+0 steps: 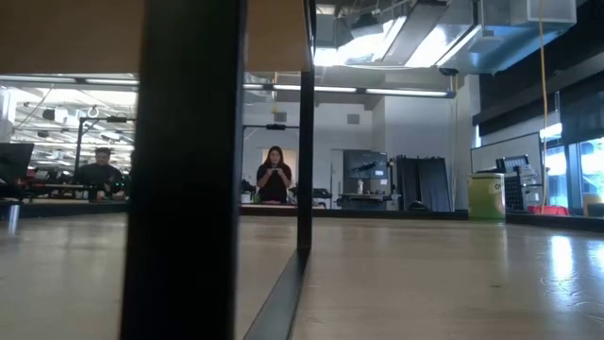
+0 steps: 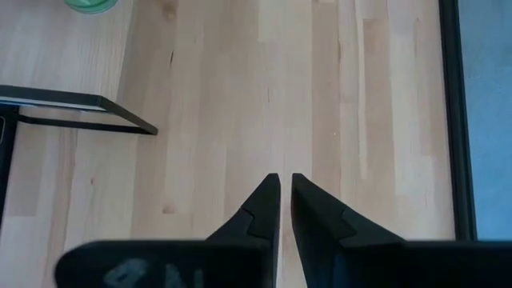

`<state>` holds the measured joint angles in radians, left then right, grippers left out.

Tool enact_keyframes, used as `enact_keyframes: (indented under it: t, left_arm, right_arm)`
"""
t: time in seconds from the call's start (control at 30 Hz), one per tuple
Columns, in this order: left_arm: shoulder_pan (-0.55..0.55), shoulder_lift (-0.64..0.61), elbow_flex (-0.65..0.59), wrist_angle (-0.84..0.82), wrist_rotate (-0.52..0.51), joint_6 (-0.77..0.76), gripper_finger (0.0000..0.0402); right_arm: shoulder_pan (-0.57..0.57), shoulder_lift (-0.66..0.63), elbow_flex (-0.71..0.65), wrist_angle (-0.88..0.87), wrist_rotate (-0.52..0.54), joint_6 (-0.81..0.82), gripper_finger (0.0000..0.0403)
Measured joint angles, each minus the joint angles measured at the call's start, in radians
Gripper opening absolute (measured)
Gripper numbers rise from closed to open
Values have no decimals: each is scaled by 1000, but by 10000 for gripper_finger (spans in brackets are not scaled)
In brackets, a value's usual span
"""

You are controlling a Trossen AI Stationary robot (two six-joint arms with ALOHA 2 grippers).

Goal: Pick and place cans onto a shelf
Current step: Put the top canned pineapple on the shelf

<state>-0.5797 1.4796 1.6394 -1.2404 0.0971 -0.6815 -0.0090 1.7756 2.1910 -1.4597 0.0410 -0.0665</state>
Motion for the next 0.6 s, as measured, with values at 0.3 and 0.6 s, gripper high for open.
enact_keyframes:
  t: [0.3,0.6]
  left_arm:
    - [6,2,0,27,9,2,0]
    - [17,49,2,29,86,29,0]
  right_arm:
    - [0,0,0,-6,0,-4,36]
    - [0,0,0,-8,0,-24,36]
